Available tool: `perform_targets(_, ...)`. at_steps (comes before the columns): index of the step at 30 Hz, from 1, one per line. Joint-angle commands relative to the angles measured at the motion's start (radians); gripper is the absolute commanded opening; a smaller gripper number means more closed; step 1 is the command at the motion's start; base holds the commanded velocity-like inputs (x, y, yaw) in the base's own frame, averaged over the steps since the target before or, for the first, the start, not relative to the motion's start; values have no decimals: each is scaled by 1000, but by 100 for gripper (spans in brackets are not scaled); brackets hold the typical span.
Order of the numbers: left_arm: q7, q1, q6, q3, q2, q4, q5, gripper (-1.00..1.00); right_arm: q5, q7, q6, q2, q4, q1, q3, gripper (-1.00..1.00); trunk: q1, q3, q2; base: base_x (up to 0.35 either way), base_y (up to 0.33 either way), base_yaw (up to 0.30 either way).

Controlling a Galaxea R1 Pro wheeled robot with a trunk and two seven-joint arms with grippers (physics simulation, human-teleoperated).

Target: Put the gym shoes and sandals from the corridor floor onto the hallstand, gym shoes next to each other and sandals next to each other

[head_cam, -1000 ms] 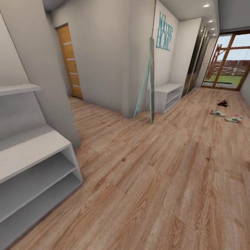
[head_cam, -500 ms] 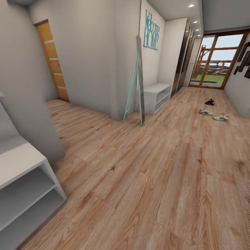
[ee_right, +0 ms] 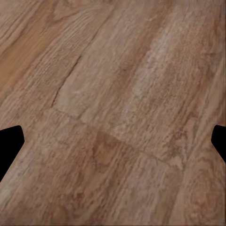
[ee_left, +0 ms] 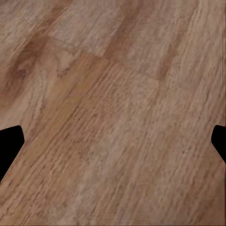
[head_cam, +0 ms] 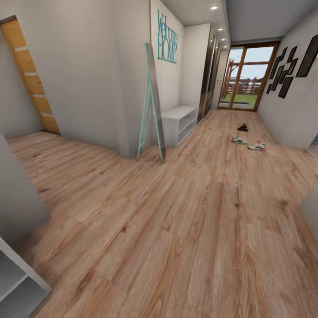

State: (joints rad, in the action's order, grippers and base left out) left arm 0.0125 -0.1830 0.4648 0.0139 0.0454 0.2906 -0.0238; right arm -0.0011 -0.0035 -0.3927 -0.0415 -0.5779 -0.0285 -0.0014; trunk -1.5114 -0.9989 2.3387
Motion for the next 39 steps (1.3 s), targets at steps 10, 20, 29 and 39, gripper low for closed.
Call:
perform_targets(10,1,-1,4,1,2,1,-2,100,0,-1,-3,4,-3,-1,0,100,0,-1,0,340,-3,-248)
perform_targets(20,1,-2,3,1,1,0,-2,100,2,-1,-3,4,-2,-1,-1,100,0,-1,0,340,0,-55)
perform_targets(29,1,-4,3,1,-1,1,-2,100,3,-1,-3,2,6,-1,0,100,0,-1,0,339,0,-3)
perform_targets(39,1,-5,3,1,0,2,-2,100,3,-1,-3,2,6,-1,0,100,0,-1,0,339,0,0)
